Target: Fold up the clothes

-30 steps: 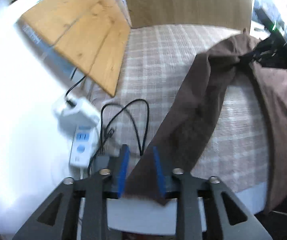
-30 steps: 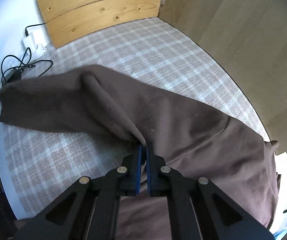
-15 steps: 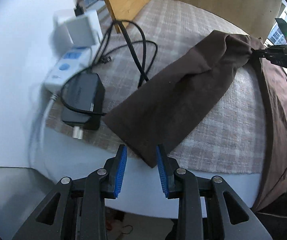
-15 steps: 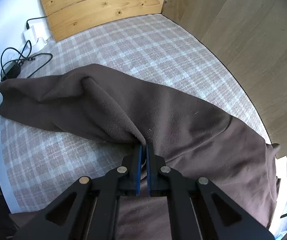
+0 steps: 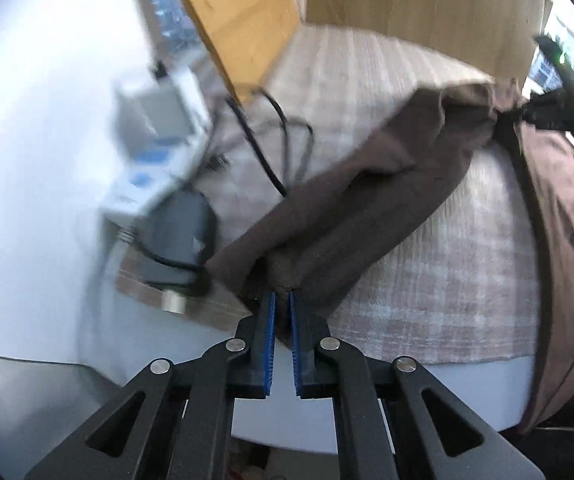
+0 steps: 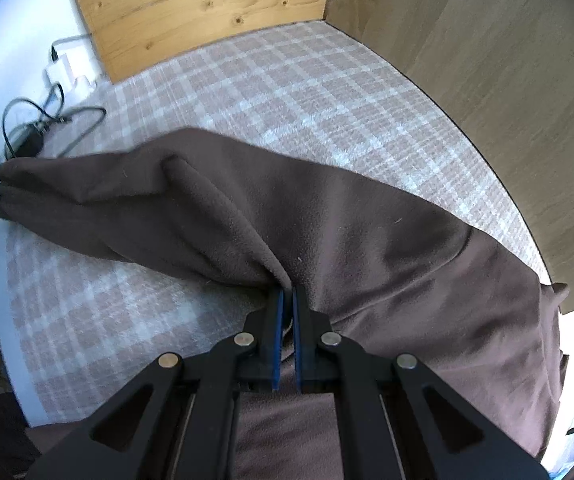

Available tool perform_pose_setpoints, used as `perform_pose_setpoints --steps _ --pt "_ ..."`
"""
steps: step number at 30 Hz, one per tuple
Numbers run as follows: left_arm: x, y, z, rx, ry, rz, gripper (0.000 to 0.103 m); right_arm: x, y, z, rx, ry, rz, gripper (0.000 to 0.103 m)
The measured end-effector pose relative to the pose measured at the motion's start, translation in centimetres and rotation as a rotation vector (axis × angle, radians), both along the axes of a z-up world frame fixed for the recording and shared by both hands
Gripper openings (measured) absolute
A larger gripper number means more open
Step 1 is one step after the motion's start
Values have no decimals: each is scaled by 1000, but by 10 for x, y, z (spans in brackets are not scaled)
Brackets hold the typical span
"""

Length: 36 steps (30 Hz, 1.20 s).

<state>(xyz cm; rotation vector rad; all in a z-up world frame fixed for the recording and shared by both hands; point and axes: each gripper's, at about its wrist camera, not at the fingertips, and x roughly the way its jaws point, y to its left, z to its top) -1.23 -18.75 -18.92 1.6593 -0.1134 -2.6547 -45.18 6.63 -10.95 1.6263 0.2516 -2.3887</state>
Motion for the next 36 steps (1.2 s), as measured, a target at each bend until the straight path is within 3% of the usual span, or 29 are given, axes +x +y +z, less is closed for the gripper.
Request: perform_pose_setpoints --steps 3,5,10,12,16,22,31,32,33,36 --pt "13 -3 36 -62 91 -32 6 4 4 14 -39 18 -6 4" --pt "26 5 39 -63 120 -68 7 9 4 16 -37 21 -2 4" --pt "56 40 -24 8 -113 -181 9 20 -6 -9 74 -44 61 4" --pt "63 45 -28 42 -128 -184 10 21 -8 -12 100 -49 72 4" --pt "60 21 -7 66 -74 -124 12 19 -12 -13 169 -59 93 5" --pt "44 -38 0 187 -45 34 17 19 -14 -11 185 -64 103 5" --pt "-3 5 -60 4 -155 -102 24 18 -12 -18 188 -77 100 5" --pt "-3 14 -66 -28 -161 -128 21 17 -12 -19 185 -78 99 5" --pt "-2 22 -67 -58 -146 -158 5 16 -12 -19 181 -79 97 5" --pt "1 30 -60 -101 -117 -176 3 12 -3 -12 90 -72 72 6"
